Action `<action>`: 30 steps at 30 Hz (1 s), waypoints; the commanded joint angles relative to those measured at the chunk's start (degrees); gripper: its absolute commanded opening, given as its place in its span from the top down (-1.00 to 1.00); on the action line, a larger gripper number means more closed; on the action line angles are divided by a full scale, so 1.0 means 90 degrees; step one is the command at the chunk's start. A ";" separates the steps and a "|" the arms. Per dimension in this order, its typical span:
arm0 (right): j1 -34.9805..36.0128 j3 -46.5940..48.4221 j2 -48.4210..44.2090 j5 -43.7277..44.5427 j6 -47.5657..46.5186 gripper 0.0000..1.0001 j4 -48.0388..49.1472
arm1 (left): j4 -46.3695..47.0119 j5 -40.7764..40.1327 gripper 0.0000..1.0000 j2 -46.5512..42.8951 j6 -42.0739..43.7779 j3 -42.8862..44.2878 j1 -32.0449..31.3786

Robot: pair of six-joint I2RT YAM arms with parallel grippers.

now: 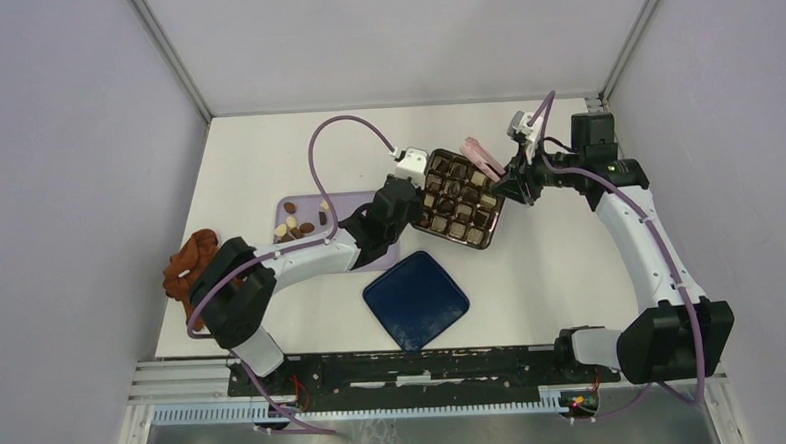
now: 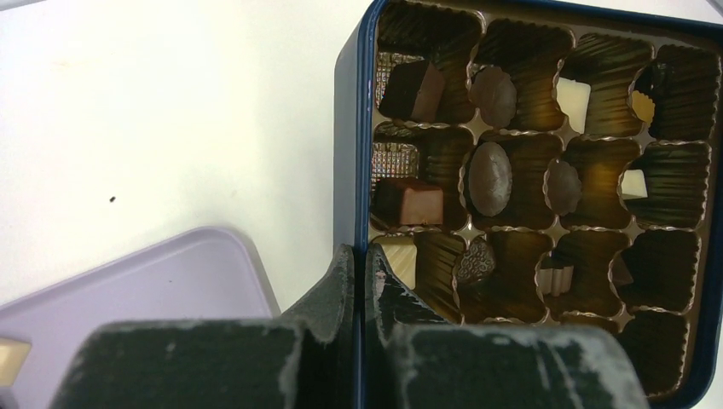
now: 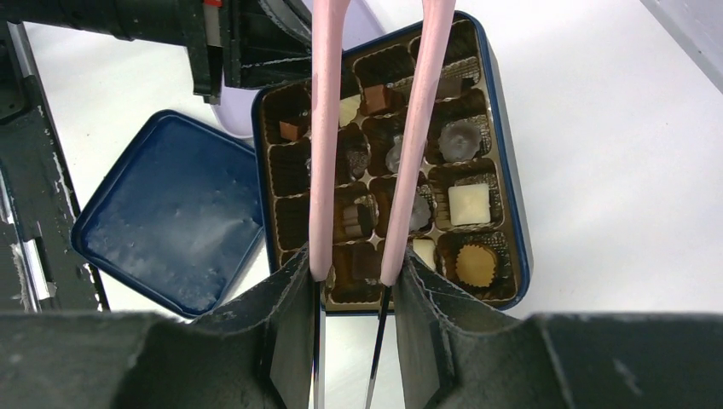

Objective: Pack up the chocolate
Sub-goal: Adjust the packing box at the center of the board.

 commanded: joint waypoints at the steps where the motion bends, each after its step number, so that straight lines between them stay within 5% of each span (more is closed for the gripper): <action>1: 0.0002 0.0151 -0.0172 -0.0293 -0.0129 0.21 0.0045 | 0.0796 -0.0381 0.96 -0.0099 -0.0286 0.0489 -0.0037; 23: -0.0002 0.0018 0.0283 0.0168 -0.0085 0.21 0.0227 | -0.1420 0.0795 0.96 0.1934 -0.2306 0.2166 0.0132; 30: 0.0001 0.0010 0.0450 0.0258 -0.0085 0.21 0.0238 | -0.1661 0.1006 0.39 0.1989 -0.2521 0.2216 0.0314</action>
